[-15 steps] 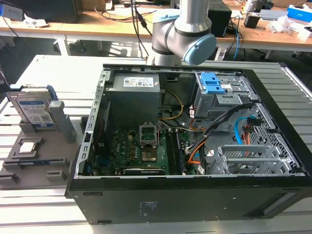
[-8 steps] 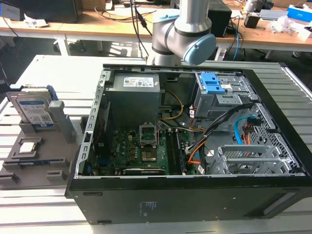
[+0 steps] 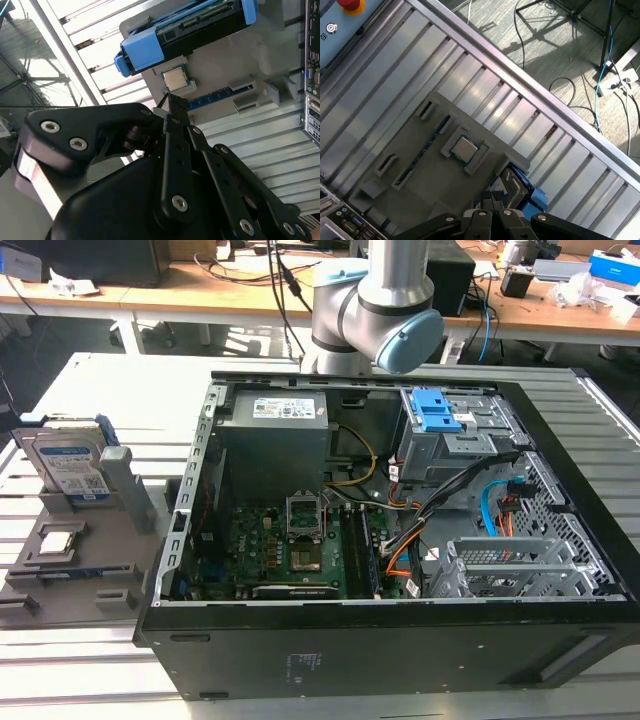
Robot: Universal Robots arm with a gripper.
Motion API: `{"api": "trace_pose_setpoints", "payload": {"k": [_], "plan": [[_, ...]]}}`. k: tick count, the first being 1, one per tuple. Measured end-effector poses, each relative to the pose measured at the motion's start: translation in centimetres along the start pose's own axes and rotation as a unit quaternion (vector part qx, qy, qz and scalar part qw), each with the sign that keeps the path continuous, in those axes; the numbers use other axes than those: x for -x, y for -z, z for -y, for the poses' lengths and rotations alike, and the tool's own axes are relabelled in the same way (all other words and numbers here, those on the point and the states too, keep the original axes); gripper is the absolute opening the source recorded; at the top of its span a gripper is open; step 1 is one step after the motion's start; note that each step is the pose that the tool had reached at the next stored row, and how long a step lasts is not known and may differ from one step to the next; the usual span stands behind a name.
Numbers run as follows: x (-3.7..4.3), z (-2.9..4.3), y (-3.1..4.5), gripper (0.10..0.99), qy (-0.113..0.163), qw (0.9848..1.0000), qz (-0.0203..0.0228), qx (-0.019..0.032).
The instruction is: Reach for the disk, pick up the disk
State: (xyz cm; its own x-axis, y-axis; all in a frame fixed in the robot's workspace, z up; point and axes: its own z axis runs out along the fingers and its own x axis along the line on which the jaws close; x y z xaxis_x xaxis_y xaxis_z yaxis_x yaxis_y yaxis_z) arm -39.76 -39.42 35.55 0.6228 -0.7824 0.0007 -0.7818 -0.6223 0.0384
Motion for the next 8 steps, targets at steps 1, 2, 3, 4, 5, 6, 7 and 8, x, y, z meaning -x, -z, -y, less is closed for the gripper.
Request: {"api": "trace_pose_setpoints", "payload": {"k": [1, 2, 3, 4, 5, 6, 7, 8], "plan": [[-0.01, 0.0, -0.02, 0.106, -0.011, 0.9999, 0.0003, 0.0], [-0.01, 0.0, -0.03, 0.106, -0.019, 0.9998, 0.0006, 0.0], [-0.01, 0.0, -0.05, 0.106, -0.029, 0.9996, 0.0009, 0.0002], [-0.01, 0.0, -0.06, 0.106, -0.036, 0.9994, 0.001, 0.0003], [-0.01, 0.0, -0.07, 0.106, -0.044, 0.999, 0.0011, 0.0005], [-0.01, 0.0, -0.08, 0.106, -0.051, 0.9987, 0.0011, 0.0007], [-0.02, 0.0, -0.09, 0.106, -0.06, 0.9982, 0.0009, 0.0011], [-0.02, 0.0, -0.12, 0.106, -0.075, 0.9972, 0.0005, 0.0018]]}}
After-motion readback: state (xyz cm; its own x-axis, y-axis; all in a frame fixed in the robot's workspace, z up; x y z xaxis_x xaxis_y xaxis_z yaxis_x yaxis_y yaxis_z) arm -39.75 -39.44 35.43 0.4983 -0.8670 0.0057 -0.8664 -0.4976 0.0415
